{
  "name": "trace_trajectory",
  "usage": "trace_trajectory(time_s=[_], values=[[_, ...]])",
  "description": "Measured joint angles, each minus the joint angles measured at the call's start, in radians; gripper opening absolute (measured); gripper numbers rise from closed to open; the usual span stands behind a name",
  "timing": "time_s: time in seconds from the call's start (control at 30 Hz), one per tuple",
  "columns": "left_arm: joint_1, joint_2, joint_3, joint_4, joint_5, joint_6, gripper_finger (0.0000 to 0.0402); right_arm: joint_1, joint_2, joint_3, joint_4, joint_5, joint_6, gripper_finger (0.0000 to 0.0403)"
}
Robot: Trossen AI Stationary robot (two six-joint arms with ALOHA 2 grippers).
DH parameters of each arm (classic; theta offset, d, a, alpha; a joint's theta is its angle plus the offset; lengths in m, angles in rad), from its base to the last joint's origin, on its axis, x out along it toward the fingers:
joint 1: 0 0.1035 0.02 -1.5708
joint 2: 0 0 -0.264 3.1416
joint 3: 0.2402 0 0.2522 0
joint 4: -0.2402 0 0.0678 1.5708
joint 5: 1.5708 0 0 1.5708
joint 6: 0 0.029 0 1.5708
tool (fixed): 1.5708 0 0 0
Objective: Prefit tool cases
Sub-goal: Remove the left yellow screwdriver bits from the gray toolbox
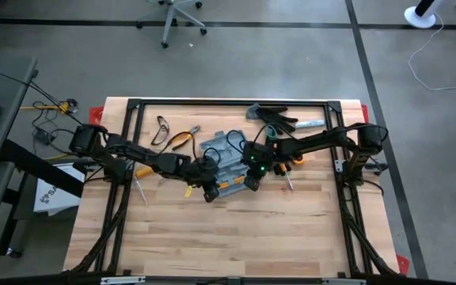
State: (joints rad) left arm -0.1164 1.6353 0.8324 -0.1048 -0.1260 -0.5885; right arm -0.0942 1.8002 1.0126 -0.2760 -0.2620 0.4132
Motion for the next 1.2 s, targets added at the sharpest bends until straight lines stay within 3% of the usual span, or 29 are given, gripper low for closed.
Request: trace_trajectory(time_s=[0.17, 0.43, 0.73, 1.2], values=[[0.0, 0.091, 0.07, 0.001, -0.014, 0.096, 0.0167, -0.025, 0.0, 0.0, 0.0, -0.009, -0.012, 0.0], [0.0, 0.234, 0.199, -0.113, -0.029, 0.192, 0.0172, -0.052, 0.0, 0.0, -0.003, -0.026, -0.014, 0.0], [0.019, 0.236, 0.199, -0.16, -0.001, 0.235, 0.0172, -0.049, 0.0, 0.0, -0.004, -0.029, -0.019, 0.0], [0.115, 0.221, 0.184, -0.19, 0.143, 0.37, 0.0172, -0.049, 0.0, 0.0, -0.012, -0.03, -0.037, 0.0]])
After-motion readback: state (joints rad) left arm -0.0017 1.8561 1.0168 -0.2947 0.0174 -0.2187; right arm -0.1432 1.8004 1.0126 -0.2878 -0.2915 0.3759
